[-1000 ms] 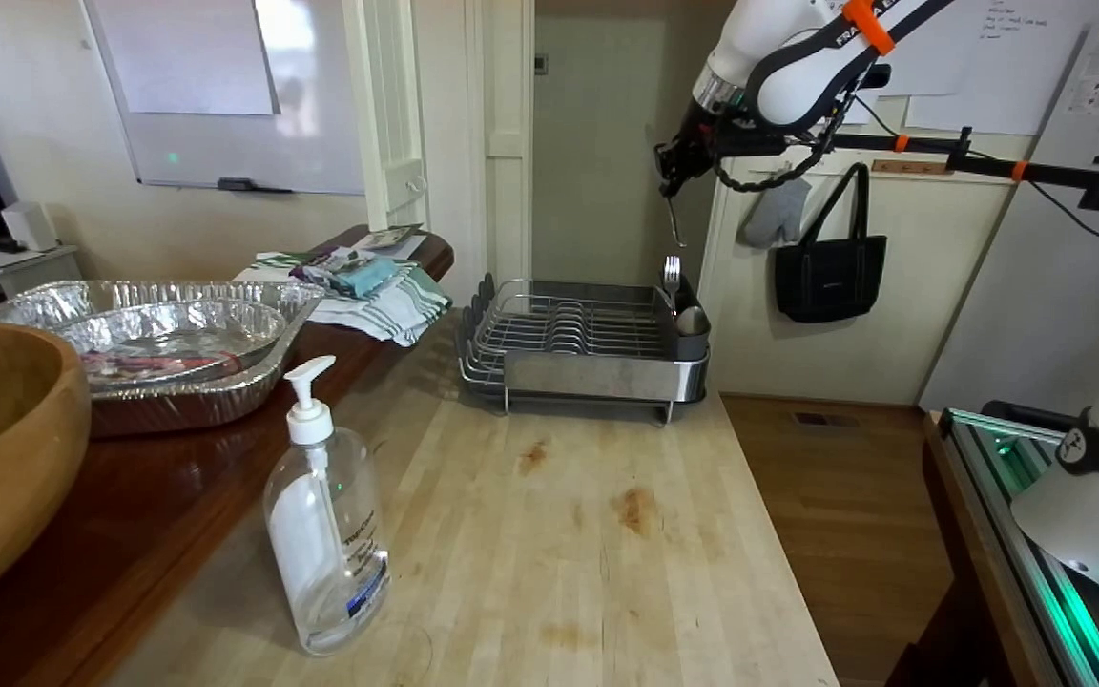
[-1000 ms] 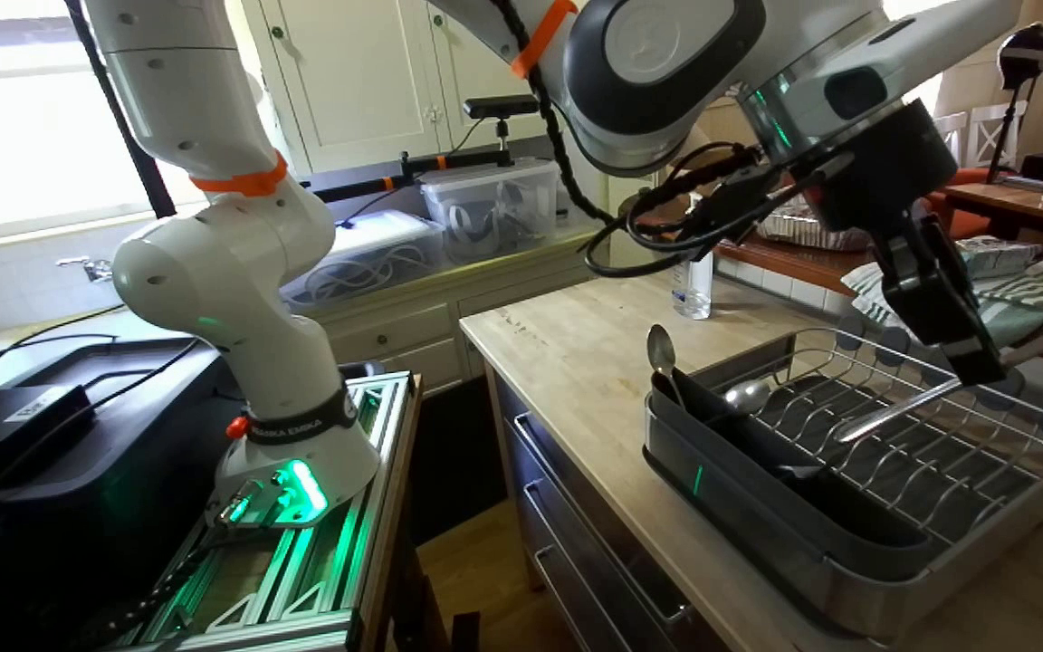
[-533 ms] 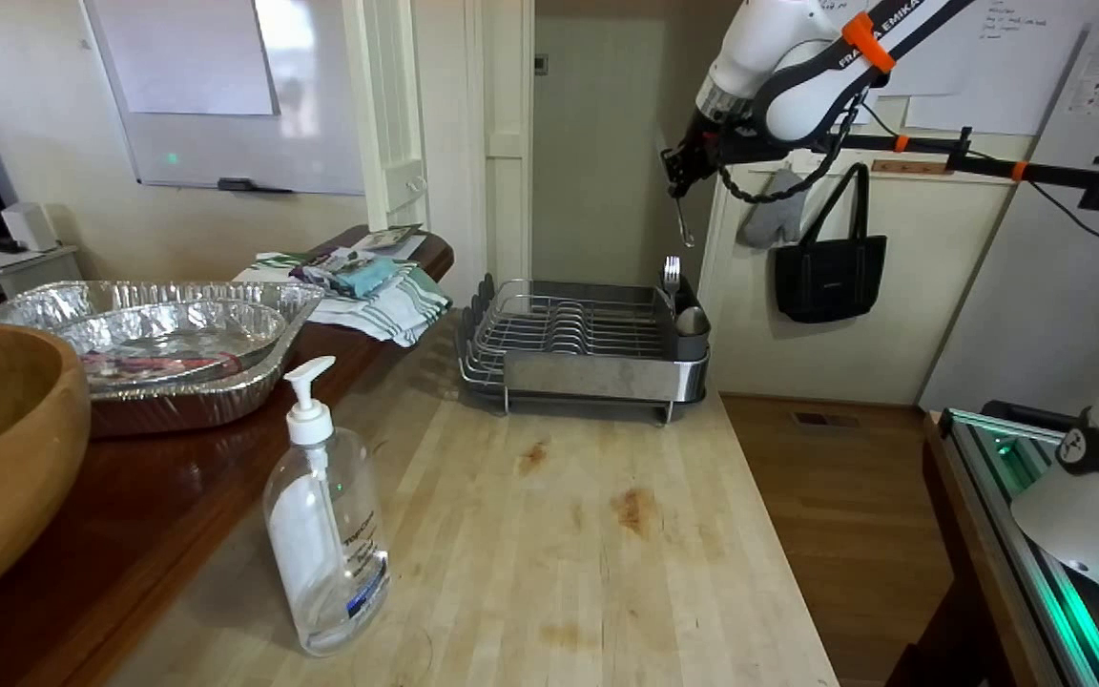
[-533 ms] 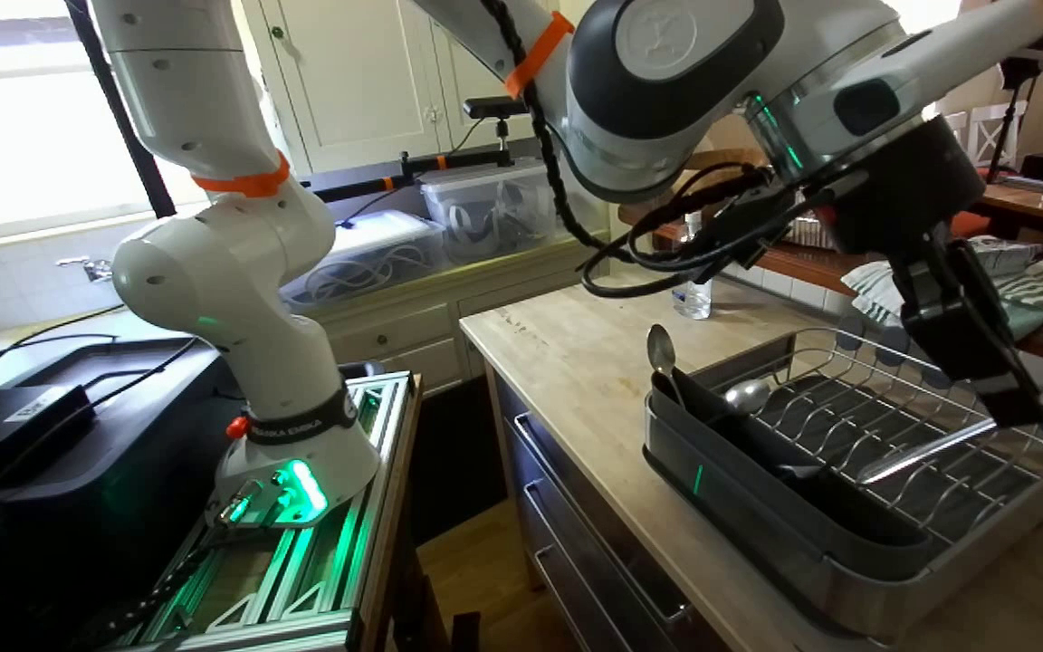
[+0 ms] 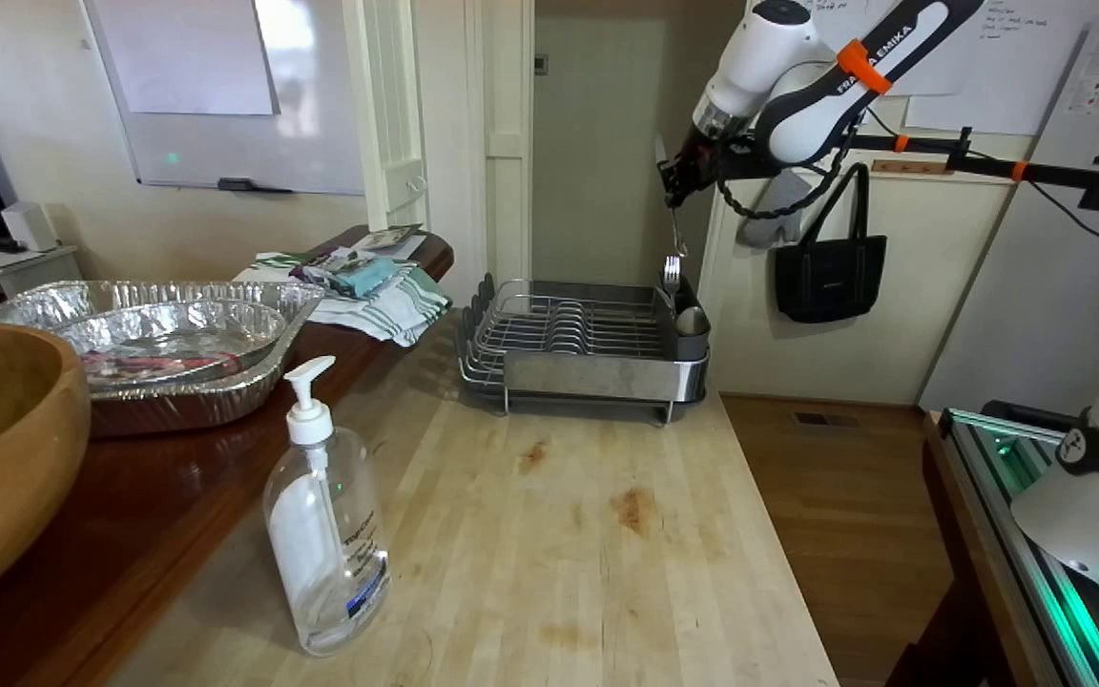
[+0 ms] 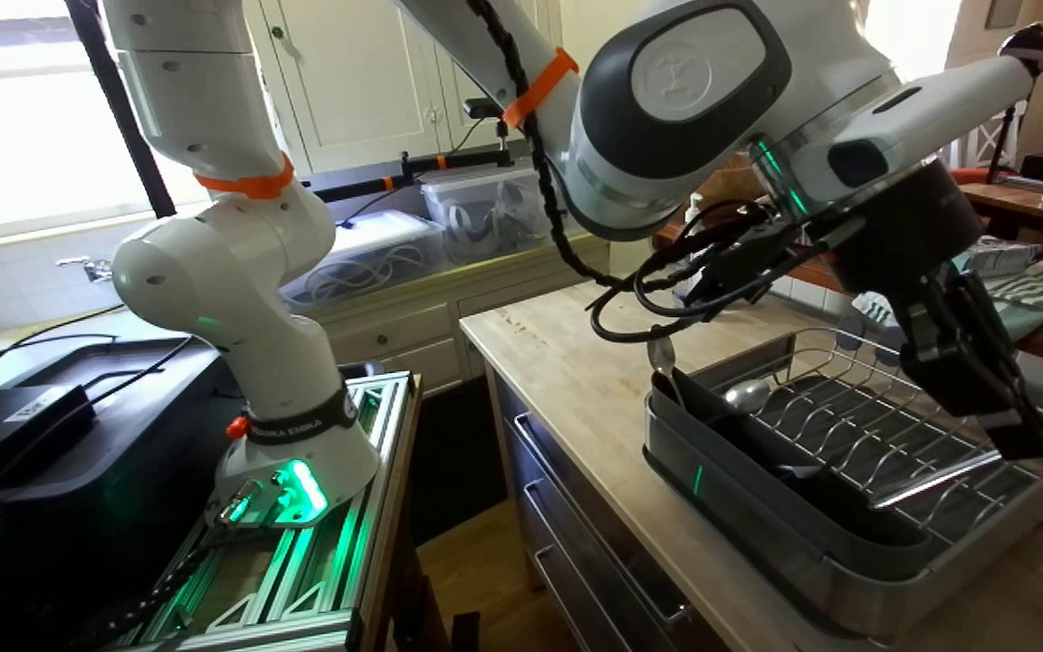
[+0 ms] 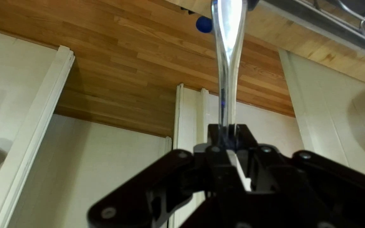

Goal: Pick up the knife from the counter and put it on the dish dryer

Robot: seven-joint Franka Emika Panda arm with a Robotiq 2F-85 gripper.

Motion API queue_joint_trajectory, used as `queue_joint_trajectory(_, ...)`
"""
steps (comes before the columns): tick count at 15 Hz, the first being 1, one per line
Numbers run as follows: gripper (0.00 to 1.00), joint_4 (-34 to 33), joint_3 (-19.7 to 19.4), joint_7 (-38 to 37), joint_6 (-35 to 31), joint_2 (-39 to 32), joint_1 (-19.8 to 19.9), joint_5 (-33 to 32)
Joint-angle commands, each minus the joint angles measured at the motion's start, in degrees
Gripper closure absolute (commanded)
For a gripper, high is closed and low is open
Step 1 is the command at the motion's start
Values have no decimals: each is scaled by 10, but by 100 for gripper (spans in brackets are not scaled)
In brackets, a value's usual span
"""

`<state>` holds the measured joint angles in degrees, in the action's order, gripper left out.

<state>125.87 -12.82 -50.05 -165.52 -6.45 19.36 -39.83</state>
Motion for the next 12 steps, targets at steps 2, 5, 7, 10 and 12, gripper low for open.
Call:
queue_joint_trajectory(2,96,-14,-9,-56,-30,-31,-8,-35)
queue_joint_trajectory(5,96,-18,-14,-83,-34,-42,-15,-59)
queue_joint_trajectory(7,96,-25,-19,-113,-33,-50,-20,-86)
queue_joint_trajectory(10,96,-32,-20,-144,-33,-62,-26,-110)
queue_joint_trajectory(12,96,-31,-16,-150,-33,-67,-27,-108)
